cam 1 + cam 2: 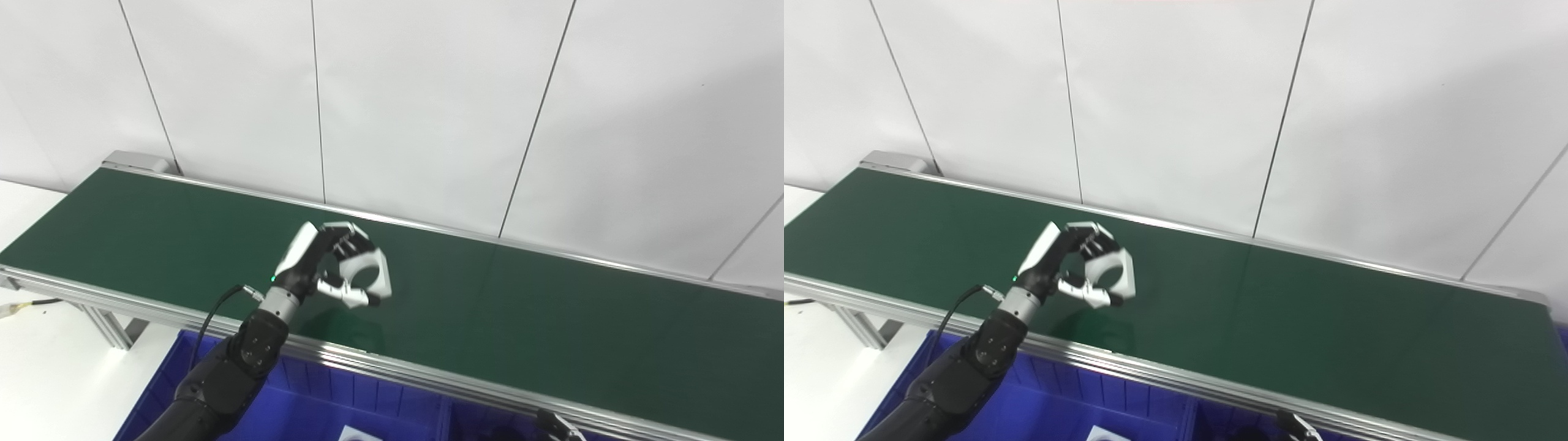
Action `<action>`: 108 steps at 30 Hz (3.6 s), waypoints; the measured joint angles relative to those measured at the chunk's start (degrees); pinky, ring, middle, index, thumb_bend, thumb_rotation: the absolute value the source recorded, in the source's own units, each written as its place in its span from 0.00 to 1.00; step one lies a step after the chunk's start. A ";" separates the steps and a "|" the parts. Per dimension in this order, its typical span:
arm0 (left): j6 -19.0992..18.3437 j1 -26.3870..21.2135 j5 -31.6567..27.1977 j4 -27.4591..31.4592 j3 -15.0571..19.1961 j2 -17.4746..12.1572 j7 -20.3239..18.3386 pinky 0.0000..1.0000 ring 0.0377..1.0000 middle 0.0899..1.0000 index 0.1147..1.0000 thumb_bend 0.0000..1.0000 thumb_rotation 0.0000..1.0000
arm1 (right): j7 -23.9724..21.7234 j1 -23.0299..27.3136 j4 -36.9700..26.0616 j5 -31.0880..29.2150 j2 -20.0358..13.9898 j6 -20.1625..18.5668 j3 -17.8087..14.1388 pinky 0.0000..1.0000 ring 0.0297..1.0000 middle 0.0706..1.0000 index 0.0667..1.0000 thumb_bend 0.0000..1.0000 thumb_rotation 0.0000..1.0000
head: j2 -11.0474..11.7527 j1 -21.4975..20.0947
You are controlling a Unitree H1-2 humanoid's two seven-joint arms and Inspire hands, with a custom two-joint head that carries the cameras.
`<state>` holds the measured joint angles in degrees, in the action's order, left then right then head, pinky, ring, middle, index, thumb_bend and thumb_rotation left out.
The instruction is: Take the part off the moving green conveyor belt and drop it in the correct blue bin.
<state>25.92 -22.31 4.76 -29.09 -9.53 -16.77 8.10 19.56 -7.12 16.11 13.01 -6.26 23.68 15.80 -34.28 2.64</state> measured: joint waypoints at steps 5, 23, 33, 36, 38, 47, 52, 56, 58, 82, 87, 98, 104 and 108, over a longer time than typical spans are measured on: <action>-0.09 2.79 -7.61 7.40 3.69 1.17 -8.24 0.32 0.38 0.42 0.46 0.50 0.00 | -0.03 -0.03 -0.02 -0.17 0.13 0.00 0.10 0.57 0.68 0.73 0.73 0.69 0.00 | -0.17 -0.62; -9.77 18.88 -19.53 33.08 6.42 1.68 -21.55 0.30 0.38 0.41 0.46 0.50 0.00 | -2.72 -2.27 -3.09 -0.05 1.58 0.00 -0.96 0.57 0.68 0.73 0.73 0.69 0.00 | -7.63 -2.55; -21.61 25.40 -26.16 43.87 3.30 -1.09 -29.98 0.25 0.37 0.39 0.46 0.50 0.00 | -6.59 -3.42 -6.66 -0.36 3.26 -0.03 -2.93 0.57 0.69 0.73 0.72 0.69 0.03 | -11.95 -3.08; -23.73 26.32 -28.60 46.51 2.08 -2.51 -33.25 0.25 0.38 0.39 0.46 0.50 0.00 | -7.39 -3.55 -6.66 -0.28 3.85 -0.04 -3.39 0.57 0.68 0.73 0.72 0.69 0.01 | -12.92 -2.73; -24.99 26.30 -29.54 47.48 1.72 -3.02 -34.42 0.26 0.39 0.39 0.45 0.50 0.00 | -7.59 -3.46 -6.66 -0.23 4.16 -0.04 -3.59 0.57 0.68 0.73 0.72 0.69 0.00 | -13.18 -2.55; -33.80 25.98 -27.66 44.73 -1.85 -6.95 -39.59 0.26 0.39 0.41 0.44 0.50 0.00 | -9.53 -3.56 -7.66 -0.04 4.52 -0.35 -4.87 0.57 0.68 0.73 0.71 0.69 0.02 | -14.59 -1.50; -34.81 26.31 -22.95 44.10 -1.45 -7.02 -38.15 0.28 0.39 0.42 0.45 0.50 0.00 | -9.78 -3.66 -8.51 -0.01 4.78 -0.62 -5.53 0.57 0.68 0.73 0.72 0.69 0.03 | -14.85 -1.23; -34.57 27.53 -17.19 41.96 -0.82 -6.15 -34.99 0.29 0.39 0.41 0.45 0.50 0.00 | -10.26 -3.96 -8.55 -0.04 5.06 -0.99 -5.59 0.57 0.68 0.73 0.72 0.68 0.01 | -14.77 -1.06; -33.77 28.18 -14.24 41.23 -0.66 -5.48 -33.19 0.29 0.38 0.41 0.46 0.50 0.00 | -10.72 -3.99 -8.54 -0.03 5.06 -1.12 -5.65 0.57 0.68 0.73 0.72 0.69 0.01 | -14.68 -1.14; -16.65 30.16 17.10 28.81 0.24 5.78 -8.42 0.46 0.52 0.45 0.44 0.50 0.00 | -11.34 -5.34 -8.33 1.07 5.92 -0.99 -6.43 0.57 0.69 0.74 0.74 0.68 0.01 | -12.04 -1.06; -17.73 30.74 17.85 31.60 -0.58 5.90 -9.92 0.68 0.76 0.76 0.71 0.85 0.00 | -11.37 -5.30 -8.23 0.92 6.02 -0.98 -6.46 0.56 0.68 0.73 0.75 0.68 0.00 | -12.39 -0.44; -26.82 30.87 18.16 35.63 -3.71 4.52 -18.13 0.80 0.96 0.98 0.85 0.79 0.13 | -11.52 -5.02 -7.99 0.01 6.15 -0.99 -6.65 0.57 0.68 0.73 0.77 0.69 0.00 | -12.57 -0.53; -30.16 29.94 16.54 39.78 -3.96 3.27 -21.95 0.86 0.96 0.96 0.80 0.76 0.06 | -11.52 -4.47 -6.82 0.20 6.14 -0.98 -6.62 0.58 0.68 0.73 0.77 0.68 0.03 | -12.13 -1.84; -29.94 29.67 11.88 39.47 -3.95 4.41 -22.43 0.80 0.91 0.94 0.77 0.76 0.05 | -11.40 -4.28 -6.75 0.66 6.41 -0.96 -6.56 0.58 0.68 0.73 0.77 0.68 0.03 | -12.22 -4.12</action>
<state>-4.01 7.36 16.64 10.38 -13.48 -12.36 -14.33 8.16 -11.39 9.37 13.67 0.14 22.72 9.25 -46.49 -1.48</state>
